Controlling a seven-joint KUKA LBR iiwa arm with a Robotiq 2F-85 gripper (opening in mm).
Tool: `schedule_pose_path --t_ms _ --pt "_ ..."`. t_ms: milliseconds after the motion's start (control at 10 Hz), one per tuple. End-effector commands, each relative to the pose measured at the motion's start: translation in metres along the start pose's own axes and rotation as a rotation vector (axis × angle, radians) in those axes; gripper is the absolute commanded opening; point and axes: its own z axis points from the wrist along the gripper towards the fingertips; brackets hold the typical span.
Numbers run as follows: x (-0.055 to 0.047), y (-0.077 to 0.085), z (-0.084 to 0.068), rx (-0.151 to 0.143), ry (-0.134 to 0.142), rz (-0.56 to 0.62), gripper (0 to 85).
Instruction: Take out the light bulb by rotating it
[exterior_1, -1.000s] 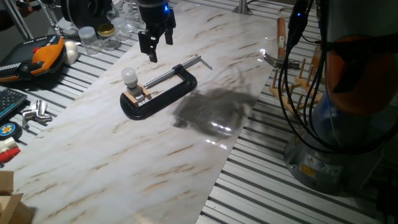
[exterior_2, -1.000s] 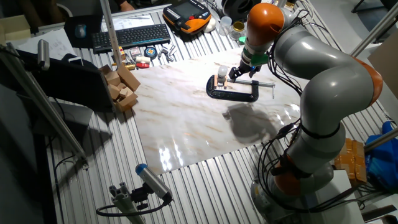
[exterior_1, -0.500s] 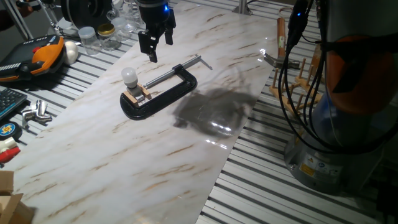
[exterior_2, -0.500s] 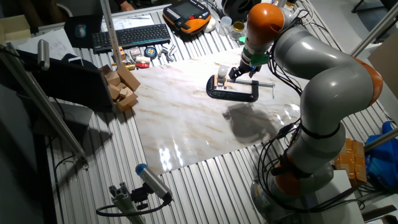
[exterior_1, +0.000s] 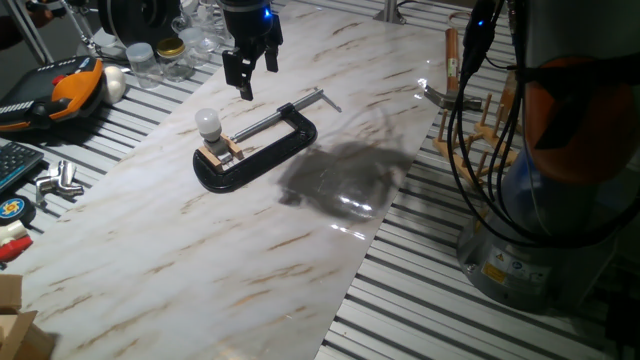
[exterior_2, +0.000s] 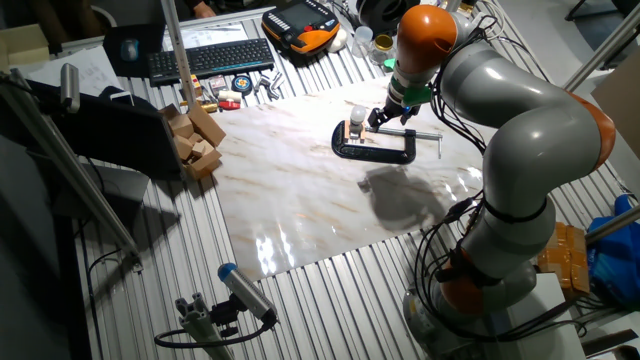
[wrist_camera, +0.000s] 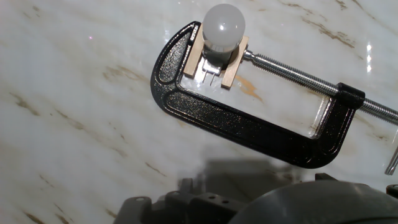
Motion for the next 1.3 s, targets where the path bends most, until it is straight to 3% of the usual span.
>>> schedule_pose_path --t_ms 0,300,600,1200 --pt "0.0 0.0 0.0 0.042 0.064 -0.032 0.0" --pt "0.001 0.004 -0.009 0.054 0.071 -0.028 0.0" --pt "0.0 0.003 -0.007 0.053 0.064 -0.03 0.0" --pt "-0.01 -0.002 0.009 0.049 0.04 0.0 0.0"
